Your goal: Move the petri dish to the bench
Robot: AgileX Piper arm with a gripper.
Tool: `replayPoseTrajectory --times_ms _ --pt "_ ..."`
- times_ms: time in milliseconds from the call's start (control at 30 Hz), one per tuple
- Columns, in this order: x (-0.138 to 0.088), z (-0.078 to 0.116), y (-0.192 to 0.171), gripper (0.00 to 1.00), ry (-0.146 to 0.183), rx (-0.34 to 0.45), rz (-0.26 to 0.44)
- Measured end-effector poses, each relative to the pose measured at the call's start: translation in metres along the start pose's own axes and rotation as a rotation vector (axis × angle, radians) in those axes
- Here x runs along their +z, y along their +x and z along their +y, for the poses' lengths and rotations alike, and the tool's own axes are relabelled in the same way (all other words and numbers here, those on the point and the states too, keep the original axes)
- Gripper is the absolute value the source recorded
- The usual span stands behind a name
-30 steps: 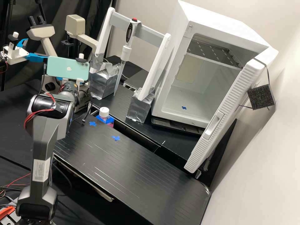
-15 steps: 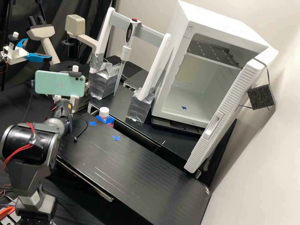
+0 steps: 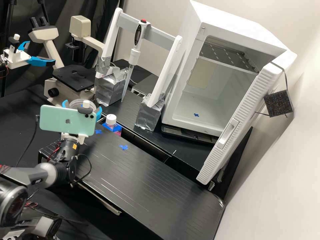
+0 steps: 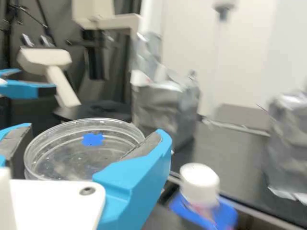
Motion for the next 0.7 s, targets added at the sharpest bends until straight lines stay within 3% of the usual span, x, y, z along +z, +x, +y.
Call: replayPoseTrajectory --times_ms 233,567,700 --pt "0.027 0.01 -0.028 0.0 0.025 0.085 -0.084" --pt "0.042 0.023 -0.046 0.0 -0.016 0.181 -0.188" --pt "0.049 0.027 -0.05 0.0 -0.003 0.206 -0.232"
